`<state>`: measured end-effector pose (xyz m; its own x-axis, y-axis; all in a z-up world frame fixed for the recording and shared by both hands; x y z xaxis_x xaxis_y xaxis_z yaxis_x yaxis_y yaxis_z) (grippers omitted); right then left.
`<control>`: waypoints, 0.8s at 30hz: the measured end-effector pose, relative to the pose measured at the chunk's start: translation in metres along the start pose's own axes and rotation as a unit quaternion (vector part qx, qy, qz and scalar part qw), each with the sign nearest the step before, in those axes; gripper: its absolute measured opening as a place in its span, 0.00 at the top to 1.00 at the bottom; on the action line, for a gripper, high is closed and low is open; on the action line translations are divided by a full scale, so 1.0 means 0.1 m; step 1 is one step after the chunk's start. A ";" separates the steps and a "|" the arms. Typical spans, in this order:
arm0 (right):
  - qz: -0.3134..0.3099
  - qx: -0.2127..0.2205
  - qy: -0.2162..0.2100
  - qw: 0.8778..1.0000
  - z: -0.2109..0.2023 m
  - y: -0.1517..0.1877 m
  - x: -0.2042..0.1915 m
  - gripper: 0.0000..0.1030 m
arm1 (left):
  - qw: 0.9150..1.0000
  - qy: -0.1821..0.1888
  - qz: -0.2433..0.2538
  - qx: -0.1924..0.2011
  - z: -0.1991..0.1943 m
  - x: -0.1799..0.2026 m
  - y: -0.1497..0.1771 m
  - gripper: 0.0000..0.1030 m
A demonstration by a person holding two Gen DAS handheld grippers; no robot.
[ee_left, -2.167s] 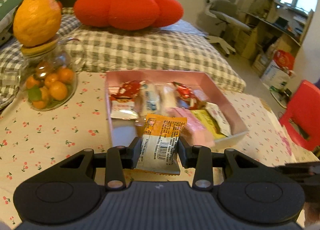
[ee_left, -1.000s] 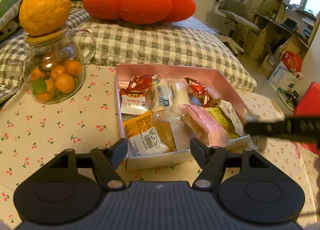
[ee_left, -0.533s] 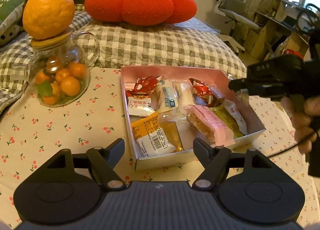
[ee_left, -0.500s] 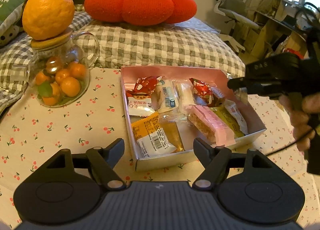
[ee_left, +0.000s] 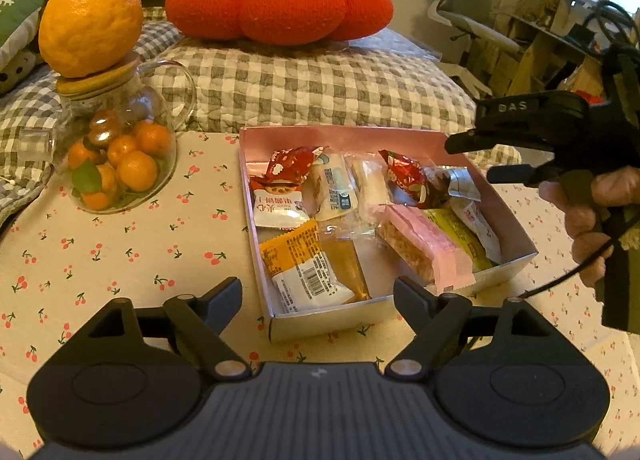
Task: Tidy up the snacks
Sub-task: 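Lower both packets into the pink box and open both tools, then lift both open tools away from the box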
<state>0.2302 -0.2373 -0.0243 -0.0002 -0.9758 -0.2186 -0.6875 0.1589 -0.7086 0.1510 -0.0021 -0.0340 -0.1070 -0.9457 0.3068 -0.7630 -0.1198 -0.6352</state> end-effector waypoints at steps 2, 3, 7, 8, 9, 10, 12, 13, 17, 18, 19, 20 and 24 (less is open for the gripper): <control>0.002 -0.002 0.001 1.000 -0.05 0.02 0.02 0.38 | 1.000 -0.002 -0.001 0.000 -0.01 0.00 0.00 0.18; 0.003 -0.002 0.002 1.000 -0.08 0.03 0.03 0.37 | 1.000 -0.002 -0.001 0.000 -0.01 0.00 0.00 0.17; 0.008 0.004 0.005 1.000 -0.23 0.07 0.08 0.31 | 1.000 -0.004 0.002 0.003 -0.04 0.02 0.00 0.14; 0.010 0.005 0.006 1.000 -0.27 0.08 0.09 0.30 | 1.000 -0.005 0.004 0.004 -0.05 0.03 0.01 0.13; 0.011 0.006 0.006 1.000 -0.32 0.10 0.11 0.29 | 1.000 -0.006 0.005 0.005 -0.06 0.03 0.01 0.12; 0.012 0.007 0.006 1.000 -0.36 0.12 0.12 0.29 | 1.000 -0.006 0.006 0.006 -0.07 0.04 0.02 0.11; 0.011 0.009 0.005 1.000 -0.44 0.16 0.14 0.27 | 1.000 -0.009 0.010 0.006 -0.09 0.05 0.03 0.09; 0.009 0.009 0.004 1.000 -0.48 0.18 0.15 0.26 | 1.000 -0.011 0.011 0.006 -0.10 0.06 0.04 0.08; 0.009 0.010 0.003 1.000 -0.62 0.30 0.17 0.25 | 1.000 -0.017 0.018 0.010 -0.16 0.08 0.06 0.05; 0.008 0.011 0.002 1.000 -0.65 0.33 0.17 0.25 | 1.000 -0.019 0.021 0.011 -0.17 0.09 0.07 0.04; 0.006 0.010 0.002 1.000 -0.69 0.36 0.16 0.25 | 0.999 -0.021 0.024 0.013 -0.19 0.10 0.08 0.04; 0.004 0.011 0.002 1.000 -0.72 0.40 0.16 0.25 | 0.999 -0.023 0.027 0.014 -0.20 0.11 0.09 0.03; -0.004 0.010 0.001 1.000 -0.85 0.54 0.13 0.23 | 0.999 -0.033 0.033 0.010 -0.23 0.12 0.15 0.02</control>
<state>0.1314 -0.2543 -0.0085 0.0038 -0.9775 -0.2107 -0.6729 0.1533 -0.7236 0.1233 -0.0081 -0.0235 -0.1135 -0.9695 0.2174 -0.7431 -0.0625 -0.6663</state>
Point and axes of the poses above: each gripper's, at about its wrist camera, not at the fingertips, and z roughly the way its jaws point, x to its right, y to its underside, the point moved 4 cm from there along z, roughly the way its jaws point, and after that the axes turned 13 degrees about -z, right-handed, at the moved point
